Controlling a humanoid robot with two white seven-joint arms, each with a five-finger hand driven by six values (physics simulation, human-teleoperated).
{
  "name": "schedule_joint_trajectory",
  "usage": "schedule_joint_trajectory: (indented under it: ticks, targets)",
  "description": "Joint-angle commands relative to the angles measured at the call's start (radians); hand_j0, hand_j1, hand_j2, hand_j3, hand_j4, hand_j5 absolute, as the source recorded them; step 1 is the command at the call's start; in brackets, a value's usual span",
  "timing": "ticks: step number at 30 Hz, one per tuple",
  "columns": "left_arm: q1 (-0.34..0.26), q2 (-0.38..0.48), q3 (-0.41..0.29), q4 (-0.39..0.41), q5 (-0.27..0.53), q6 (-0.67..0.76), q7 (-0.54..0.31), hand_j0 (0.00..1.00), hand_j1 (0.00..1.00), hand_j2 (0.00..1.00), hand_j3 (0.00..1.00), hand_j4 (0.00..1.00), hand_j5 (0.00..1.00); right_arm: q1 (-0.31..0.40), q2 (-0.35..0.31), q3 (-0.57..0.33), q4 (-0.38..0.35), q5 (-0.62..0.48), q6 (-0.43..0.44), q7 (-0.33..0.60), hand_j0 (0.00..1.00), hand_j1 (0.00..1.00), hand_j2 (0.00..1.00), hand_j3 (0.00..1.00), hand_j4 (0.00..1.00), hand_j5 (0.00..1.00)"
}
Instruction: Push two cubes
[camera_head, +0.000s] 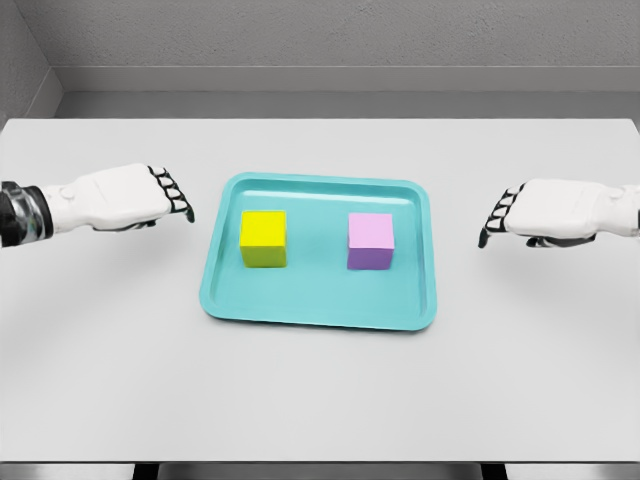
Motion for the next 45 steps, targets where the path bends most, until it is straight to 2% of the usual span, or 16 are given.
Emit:
schedule_joint_trajectory:
  ticks: [1,5,13,25,32,45]
  targets:
    - [-0.002,-0.015,-0.035,0.002,-0.004,0.001,-0.01,0.65,0.65,0.65,0.65,0.65,0.65,0.0,0.047,0.003,0.02,0.027,0.002,0.001,0.66,0.66,0.66,0.66,0.66,0.66]
    - [-0.028,-0.019,-0.071,0.0,-0.006,0.001,-0.026,0.65,0.65,0.65,0.65,0.65,0.65,-0.003,0.1,0.003,0.073,0.066,0.002,0.001,0.65,0.65,0.65,0.65,0.65,0.65]
    - [-0.038,-0.042,-0.071,0.0,-0.006,0.001,-0.034,0.66,0.66,0.66,0.66,0.66,0.66,-0.006,0.166,0.001,0.139,0.104,0.002,0.001,0.65,0.65,0.65,0.65,0.65,0.65]
    - [-0.049,-0.073,-0.077,-0.001,-0.004,0.001,-0.047,0.66,0.66,0.66,0.66,0.66,0.66,-0.015,0.246,0.001,0.128,0.104,0.002,0.001,0.64,0.64,0.64,0.64,0.64,0.64]
    - [-0.051,-0.081,-0.078,-0.001,-0.004,0.001,-0.047,0.66,0.66,0.66,0.66,0.66,0.66,-0.014,0.261,0.001,0.133,0.121,0.002,0.001,0.63,0.63,0.63,0.63,0.63,0.63]
    - [-0.049,-0.101,-0.078,-0.007,0.002,0.001,-0.063,0.66,0.66,0.66,0.66,0.66,0.66,-0.012,0.332,0.003,0.153,0.167,0.002,0.001,0.64,0.64,0.64,0.64,0.64,0.64]
